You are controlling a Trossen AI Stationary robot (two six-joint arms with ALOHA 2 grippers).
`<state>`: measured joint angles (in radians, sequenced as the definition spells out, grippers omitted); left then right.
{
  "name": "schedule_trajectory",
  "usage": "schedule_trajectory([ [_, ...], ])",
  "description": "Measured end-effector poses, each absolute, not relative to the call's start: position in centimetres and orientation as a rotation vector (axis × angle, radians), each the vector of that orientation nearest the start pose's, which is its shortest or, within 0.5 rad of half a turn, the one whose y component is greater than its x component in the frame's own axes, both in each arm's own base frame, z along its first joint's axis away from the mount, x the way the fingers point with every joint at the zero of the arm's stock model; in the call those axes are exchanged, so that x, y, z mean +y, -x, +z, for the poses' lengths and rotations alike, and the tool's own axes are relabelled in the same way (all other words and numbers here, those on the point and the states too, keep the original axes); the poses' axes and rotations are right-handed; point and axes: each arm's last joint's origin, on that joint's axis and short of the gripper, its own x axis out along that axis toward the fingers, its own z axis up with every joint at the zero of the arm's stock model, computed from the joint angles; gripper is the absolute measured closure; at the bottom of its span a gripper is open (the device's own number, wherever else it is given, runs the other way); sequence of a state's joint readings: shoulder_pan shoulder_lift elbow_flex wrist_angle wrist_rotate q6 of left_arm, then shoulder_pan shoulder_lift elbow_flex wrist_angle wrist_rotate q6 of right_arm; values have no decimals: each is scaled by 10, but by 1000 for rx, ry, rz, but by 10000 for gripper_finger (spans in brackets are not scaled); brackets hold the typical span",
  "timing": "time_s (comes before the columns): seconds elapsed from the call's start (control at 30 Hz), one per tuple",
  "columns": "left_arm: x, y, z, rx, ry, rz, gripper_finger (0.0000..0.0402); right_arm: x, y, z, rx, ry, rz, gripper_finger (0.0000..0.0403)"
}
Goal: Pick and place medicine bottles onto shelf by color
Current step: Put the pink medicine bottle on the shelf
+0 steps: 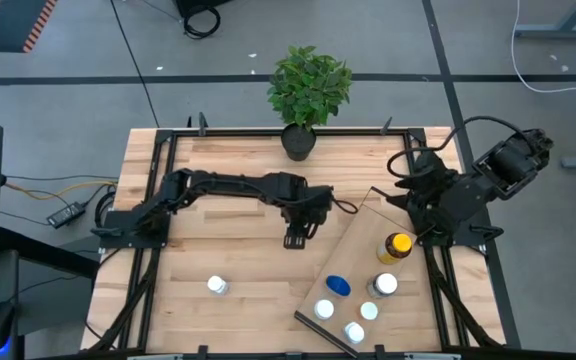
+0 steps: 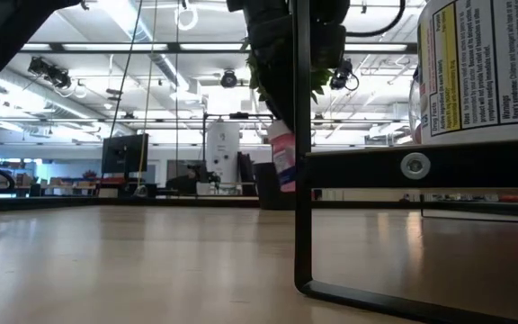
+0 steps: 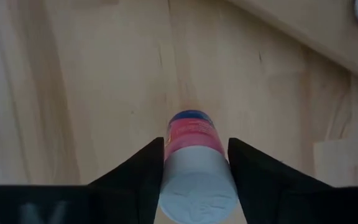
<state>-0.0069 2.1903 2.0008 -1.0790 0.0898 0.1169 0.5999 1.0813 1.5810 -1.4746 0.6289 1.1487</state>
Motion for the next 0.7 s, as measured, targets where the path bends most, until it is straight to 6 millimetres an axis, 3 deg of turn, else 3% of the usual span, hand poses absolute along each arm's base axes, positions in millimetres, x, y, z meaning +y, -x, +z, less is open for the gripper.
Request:
schedule_trajectory([
  [0.37,-15,-460,235,1257,39,-105,243,75,-141,421,699,-485,-494,131],
  [0.7,-17,-468,222,1246,77,-77,192,81,-150,417,722,-446,-497,131],
])
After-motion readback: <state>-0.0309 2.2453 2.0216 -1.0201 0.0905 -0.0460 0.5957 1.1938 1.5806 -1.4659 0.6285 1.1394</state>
